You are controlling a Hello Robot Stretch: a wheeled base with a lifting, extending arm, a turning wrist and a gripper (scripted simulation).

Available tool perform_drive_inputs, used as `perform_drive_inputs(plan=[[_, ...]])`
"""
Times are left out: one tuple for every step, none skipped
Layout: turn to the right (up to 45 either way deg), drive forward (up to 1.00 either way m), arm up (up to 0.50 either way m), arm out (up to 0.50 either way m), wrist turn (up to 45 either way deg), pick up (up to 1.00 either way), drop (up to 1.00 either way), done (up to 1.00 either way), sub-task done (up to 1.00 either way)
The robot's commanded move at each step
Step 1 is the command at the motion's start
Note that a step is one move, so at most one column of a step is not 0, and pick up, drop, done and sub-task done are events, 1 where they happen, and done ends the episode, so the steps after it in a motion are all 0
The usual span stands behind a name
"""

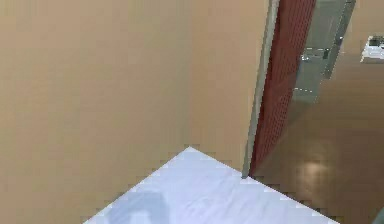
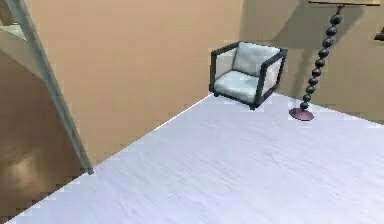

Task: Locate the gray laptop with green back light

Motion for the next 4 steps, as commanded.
perform_drive_inputs(plan=[[39.0,0.00,0.00,0.00,0.0,0.00,0.00,0.00,0.00],[0.0,0.15,0.00,0.00,0.0,0.00,0.00,0.00,0.00],[-45.0,0.00,0.00,0.00,0.0,0.00,0.00,0.00,0.00],[-45.0,0.00,0.00,0.00,0.0,0.00,0.00,0.00,0.00]])
